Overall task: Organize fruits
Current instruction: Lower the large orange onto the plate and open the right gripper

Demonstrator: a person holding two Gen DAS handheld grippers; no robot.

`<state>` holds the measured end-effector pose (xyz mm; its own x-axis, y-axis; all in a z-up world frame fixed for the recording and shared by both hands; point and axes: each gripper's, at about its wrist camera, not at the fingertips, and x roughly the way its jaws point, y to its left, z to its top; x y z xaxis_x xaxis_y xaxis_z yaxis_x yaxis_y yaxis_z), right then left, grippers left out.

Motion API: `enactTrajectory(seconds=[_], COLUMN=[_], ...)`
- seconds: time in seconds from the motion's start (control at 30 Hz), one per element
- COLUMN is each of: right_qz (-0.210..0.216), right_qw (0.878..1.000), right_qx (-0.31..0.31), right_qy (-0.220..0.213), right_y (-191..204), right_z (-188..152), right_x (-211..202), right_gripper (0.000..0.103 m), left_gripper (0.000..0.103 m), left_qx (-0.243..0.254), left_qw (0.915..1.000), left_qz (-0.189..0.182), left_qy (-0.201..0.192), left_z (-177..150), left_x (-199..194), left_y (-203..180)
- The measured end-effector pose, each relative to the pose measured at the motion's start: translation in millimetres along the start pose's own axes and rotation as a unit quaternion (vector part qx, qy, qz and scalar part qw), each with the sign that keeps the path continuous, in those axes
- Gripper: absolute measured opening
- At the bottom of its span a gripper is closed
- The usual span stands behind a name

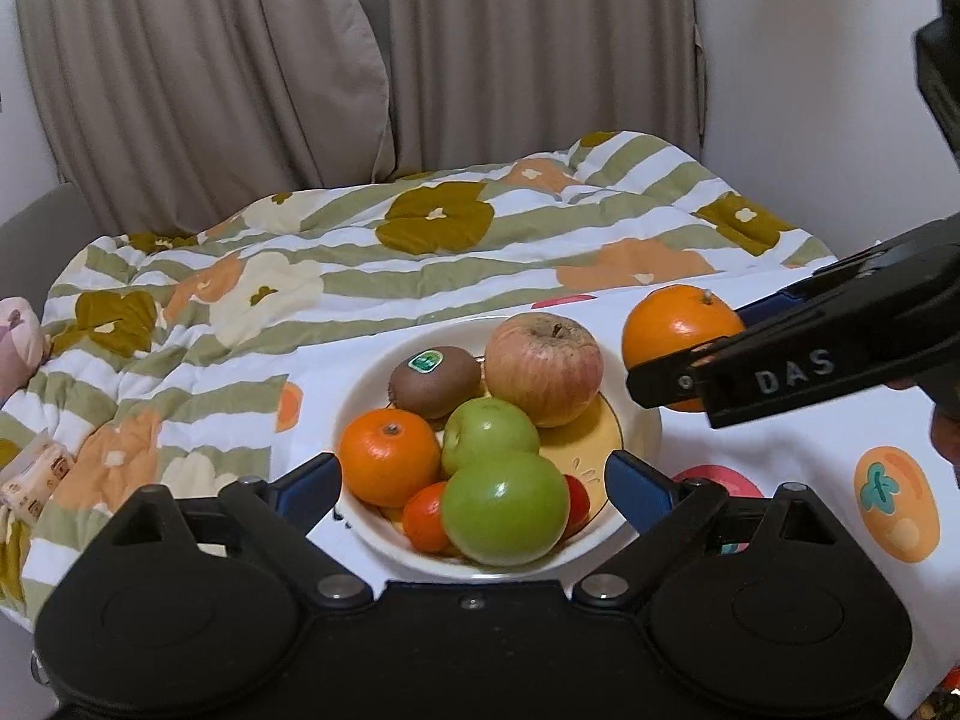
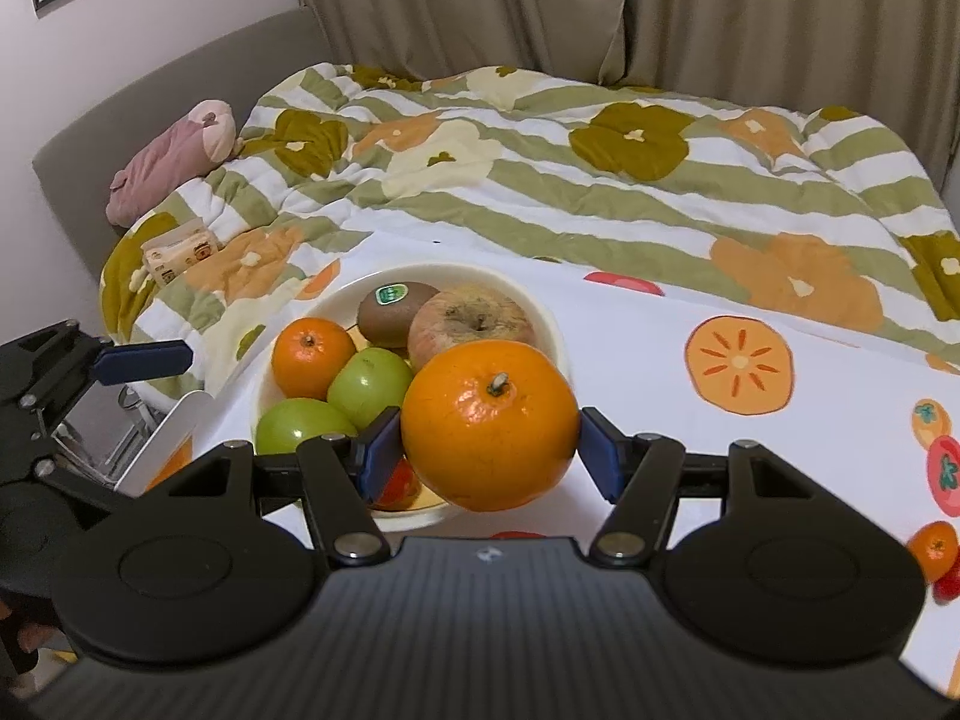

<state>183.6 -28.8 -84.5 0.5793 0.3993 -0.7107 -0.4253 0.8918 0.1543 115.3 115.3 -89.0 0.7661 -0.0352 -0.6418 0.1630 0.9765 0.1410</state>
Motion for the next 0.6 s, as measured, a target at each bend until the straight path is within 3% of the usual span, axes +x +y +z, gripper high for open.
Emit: enactTrajectory(seconds=[0.3, 0.6], right_qz=[0.016, 0.029], right_qw=[0.999, 0.997], right_qx=[0.024, 0.052], right_qy=[0.039, 0.052], right_y=[10.6, 7.0], right_z=[5.7, 1.7], right_x=[27.7, 42.0], right_gripper=[0.078, 0.078], left_gripper=[0.099, 0.099], left_qx=[-0.021, -0.034], left_qw=[0.9995, 0.9989], left_qz=[0.015, 0.014], left_qy=[0.018, 0.028], left_z=[-11.6, -19.2], left_x=[-1.3, 1.1], left_y=[4.0, 8.9])
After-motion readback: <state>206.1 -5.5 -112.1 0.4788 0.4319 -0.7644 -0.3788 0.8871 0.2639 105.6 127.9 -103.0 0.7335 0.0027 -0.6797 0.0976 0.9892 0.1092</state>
